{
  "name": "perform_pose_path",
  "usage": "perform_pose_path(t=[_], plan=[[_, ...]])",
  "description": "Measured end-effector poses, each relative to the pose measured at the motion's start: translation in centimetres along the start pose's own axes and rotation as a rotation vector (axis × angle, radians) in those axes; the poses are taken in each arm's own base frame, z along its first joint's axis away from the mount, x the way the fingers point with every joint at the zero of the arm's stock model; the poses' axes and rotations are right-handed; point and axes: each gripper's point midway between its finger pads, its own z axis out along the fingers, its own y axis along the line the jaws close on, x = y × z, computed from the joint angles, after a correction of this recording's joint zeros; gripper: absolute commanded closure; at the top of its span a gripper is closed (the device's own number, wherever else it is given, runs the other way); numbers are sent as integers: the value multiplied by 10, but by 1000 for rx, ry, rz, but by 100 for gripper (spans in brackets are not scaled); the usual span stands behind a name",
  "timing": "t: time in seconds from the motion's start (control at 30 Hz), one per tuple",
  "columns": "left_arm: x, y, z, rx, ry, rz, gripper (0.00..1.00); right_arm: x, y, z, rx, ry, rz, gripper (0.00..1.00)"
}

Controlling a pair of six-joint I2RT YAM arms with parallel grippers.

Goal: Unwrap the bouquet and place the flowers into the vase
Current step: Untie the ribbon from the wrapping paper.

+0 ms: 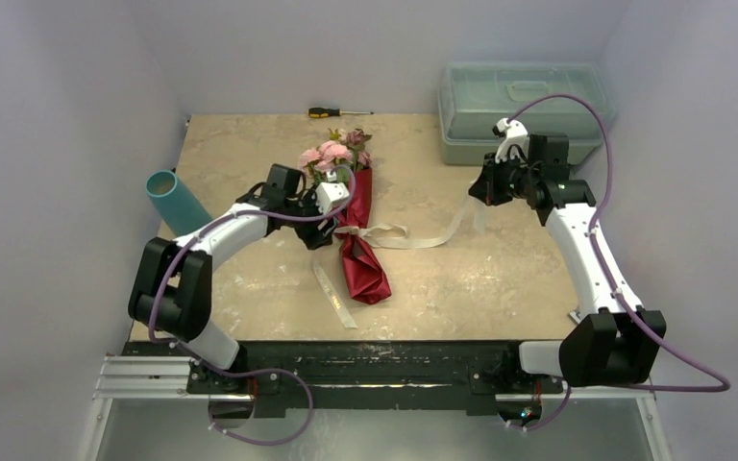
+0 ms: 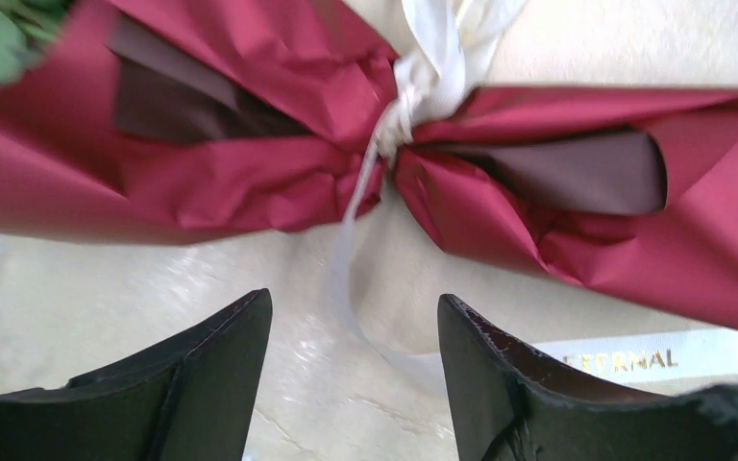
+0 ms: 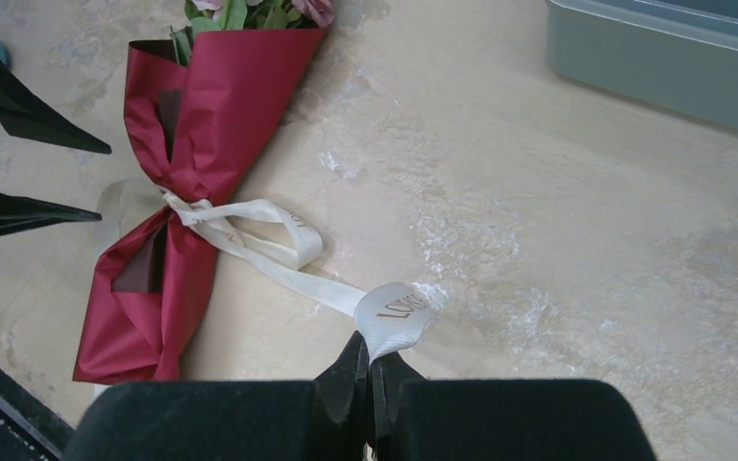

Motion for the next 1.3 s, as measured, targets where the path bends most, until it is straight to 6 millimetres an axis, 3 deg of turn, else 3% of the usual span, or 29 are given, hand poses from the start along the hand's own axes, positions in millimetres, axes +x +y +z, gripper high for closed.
perform_pose_path(t=[0.07,0.27,0.3,0.37,0.47,0.77,0.93,1.1,1.3], plan=[[16,-7,3,14,39,-21,46,-1,1,0,-5,-3,2,100],[45,-16,10,39,121,-73,96,-20,9,-5,-35,-53,2,100],[46,-16,10,40,129,-79,100,-24,11,-6,-43,-65,0,100],[44,-16,9,41,131,-87,100,-29,13,-7,-53,-79,-3,100],[24,-9,4,26,94,-91,100,-31,15,-8,-58,-87,-3,100],[-97,19,-40,-43,-180,-62,100,-33,18,-8,-75,-95,-5,100],[-143,27,-61,-57,-292,-53,100,-34,17,-8,-75,-101,-8,100],[-165,31,-72,-72,-345,-52,100,-36,18,-8,-76,-106,4,100],[-167,35,-73,-92,-352,-64,100,-36,18,-8,-76,-105,11,100]])
